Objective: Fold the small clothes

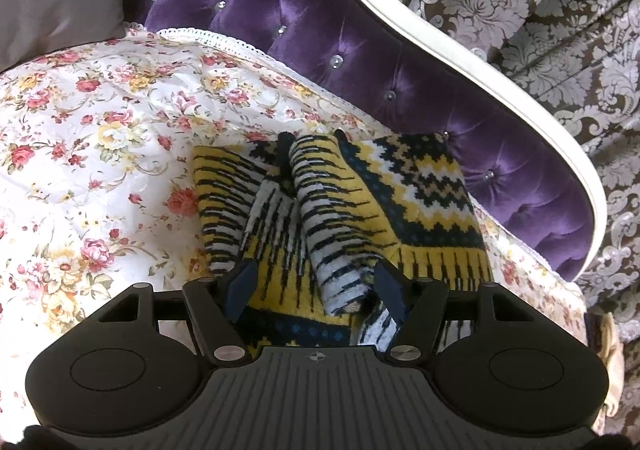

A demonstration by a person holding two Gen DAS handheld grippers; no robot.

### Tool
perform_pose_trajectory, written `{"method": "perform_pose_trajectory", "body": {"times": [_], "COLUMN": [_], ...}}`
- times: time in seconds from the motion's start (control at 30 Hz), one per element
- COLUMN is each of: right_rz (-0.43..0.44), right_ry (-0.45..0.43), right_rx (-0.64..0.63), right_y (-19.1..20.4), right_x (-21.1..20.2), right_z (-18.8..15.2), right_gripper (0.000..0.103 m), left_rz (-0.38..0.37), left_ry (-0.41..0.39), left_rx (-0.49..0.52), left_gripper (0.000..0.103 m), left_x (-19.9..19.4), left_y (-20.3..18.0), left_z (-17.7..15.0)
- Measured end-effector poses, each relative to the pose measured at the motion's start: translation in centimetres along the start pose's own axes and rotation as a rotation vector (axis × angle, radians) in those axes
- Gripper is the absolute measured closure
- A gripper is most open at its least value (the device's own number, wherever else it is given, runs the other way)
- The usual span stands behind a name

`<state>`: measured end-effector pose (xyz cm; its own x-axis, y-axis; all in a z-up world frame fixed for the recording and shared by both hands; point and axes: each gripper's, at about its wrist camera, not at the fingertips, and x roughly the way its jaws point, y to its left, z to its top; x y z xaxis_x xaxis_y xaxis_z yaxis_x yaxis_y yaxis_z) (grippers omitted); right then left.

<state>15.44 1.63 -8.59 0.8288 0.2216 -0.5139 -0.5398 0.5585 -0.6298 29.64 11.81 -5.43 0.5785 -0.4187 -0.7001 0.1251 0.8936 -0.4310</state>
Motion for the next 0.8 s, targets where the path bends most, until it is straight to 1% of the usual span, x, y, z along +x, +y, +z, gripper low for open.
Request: {"method": "perform_pose_trajectory", "body": {"times": [0.07, 0.13, 0.17, 0.2, 0.23, 0.27, 0.3, 0.33, 0.4, 0.43, 0.5, 0.57, 0.63, 0.73, 0.8], "right_rz": [-0.009, 0.001, 0.010, 0.018, 0.016, 0.013, 0.017, 0.028, 0.036, 0.032, 0.039, 0.039, 0.045, 0.063, 0.072], "right_ry": [0.007, 0.018, 0.023, 0.034, 0.040, 0.021, -0.002, -0.024, -0.064, -0.078, -0.086, -0.090, -0.085, -0.087, -0.089], "right_rx": [0.036, 0.075, 0.080, 0.086, 0.111, 0.161, 0.236, 0.334, 0.497, 0.567, 0.650, 0.678, 0.671, 0.659, 0.637], "right_y": [-0.5, -1.3, -1.6, -1.8, -2.3, -3.0, -3.9, -5.3, -7.4, -8.4, -9.7, -10.2, -10.2, -9.8, -9.5], "right_x": [0.3, 0.5, 0.5, 0.6, 0.7, 0.5, 0.1, -0.3, -1.0, -1.4, -1.6, -1.8, -1.9, -1.9, -1.6], "right_z": [0.0, 0.1, 0.1, 0.1, 0.0, -0.1, -0.3, -0.5, -1.1, -1.5, -2.1, -2.4, -2.6, -2.8, -2.8], "right_gripper": [0.049, 0.050, 0.065, 0.084, 0.084, 0.084, 0.084, 0.084, 0.084, 0.084, 0.084, 0.084, 0.084, 0.084, 0.084], "left_rz": [0.004, -0.005, -0.015, -0.026, -0.044, -0.072, -0.103, -0.140, -0.207, -0.234, -0.259, -0.261, -0.270, -0.293, -0.279], "left_ry": [0.005, 0.009, 0.010, 0.012, 0.016, 0.026, 0.036, 0.049, 0.063, 0.070, 0.081, 0.102, 0.129, 0.139, 0.151], "left_rx": [0.013, 0.003, -0.008, -0.018, -0.029, -0.044, -0.063, -0.094, -0.149, -0.172, -0.196, -0.192, -0.194, -0.211, -0.205], "left_gripper": [0.040, 0.040, 0.040, 0.040, 0.039, 0.039, 0.036, 0.030, 0.027, 0.023, 0.013, 0.012, 0.012, 0.012, 0.012], "left_x": [0.1, 0.2, 0.2, 0.3, 0.4, 0.5, 0.6, 0.9, 1.4, 1.7, 2.3, 3.2, 4.1, 5.2, 6.0], "left_y": [-0.2, -0.1, 0.0, 0.1, 0.1, 0.2, 0.3, 0.4, 0.5, 0.4, 0.1, -0.5, -1.0, -1.5, -2.0], "left_z": [0.0, 0.0, 0.1, 0.1, 0.1, 0.1, 0.2, 0.2, 0.3, 0.3, 0.4, 0.5, 0.8, 1.2, 1.4]}}
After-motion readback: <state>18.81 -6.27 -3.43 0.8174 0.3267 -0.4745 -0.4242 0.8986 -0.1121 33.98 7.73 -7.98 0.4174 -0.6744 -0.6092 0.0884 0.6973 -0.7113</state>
